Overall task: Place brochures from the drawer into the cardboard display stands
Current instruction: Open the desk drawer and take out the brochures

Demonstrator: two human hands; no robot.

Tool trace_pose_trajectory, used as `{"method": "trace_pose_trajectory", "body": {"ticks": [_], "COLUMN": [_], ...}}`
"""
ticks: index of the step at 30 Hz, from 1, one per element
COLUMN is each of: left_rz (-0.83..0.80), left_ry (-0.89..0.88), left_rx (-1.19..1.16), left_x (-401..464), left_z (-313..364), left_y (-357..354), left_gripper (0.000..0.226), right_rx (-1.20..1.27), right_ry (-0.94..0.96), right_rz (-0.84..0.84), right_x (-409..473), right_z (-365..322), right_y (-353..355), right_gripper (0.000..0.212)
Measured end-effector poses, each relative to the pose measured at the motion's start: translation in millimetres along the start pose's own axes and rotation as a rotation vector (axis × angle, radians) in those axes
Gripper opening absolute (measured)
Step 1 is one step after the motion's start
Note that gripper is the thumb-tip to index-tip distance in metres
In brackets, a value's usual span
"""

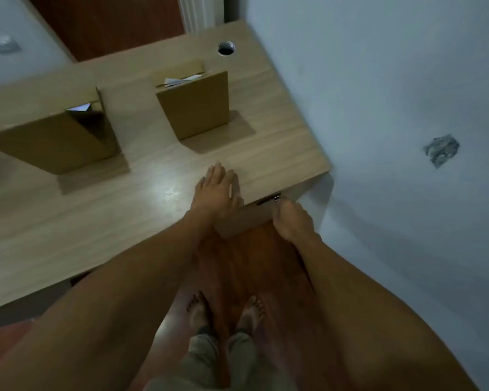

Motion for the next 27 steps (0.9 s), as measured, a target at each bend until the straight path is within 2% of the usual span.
{"method": "trace_pose_trajectory", "body": {"ticks": [2,13,27], "left_rz": [0.017,0.060,0.059], "left_ry": [-0.005,-0.062,-0.064], "left_rx": [0.019,0.049,0.051], "left_x": [-2,-2,0], "left_z": [-2,-23,-27], "left_y": [-3,-40,-39], "left_gripper": [0.066,0.062,0.064], "right_rx": [0.003,-0.018,-0.055], "right_ry": [-0.024,-0.115,-0.245], "right_rz": [0.008,0.053,0.038], "right_x": [5,34,-45], "right_z": [2,12,59], "right_y": [-1,-21,-28], "right_gripper": [0.024,0.027,0.024]}}
Point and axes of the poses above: each hand's wrist, its own x-axis towards the middle knuckle, its own y-axis out of the back of the hand, z = x × y, the point moved 2 cm from there along x, towards the middle knuckle, and after that the axes turned 6 degrees about z, right-handed, at the moved point
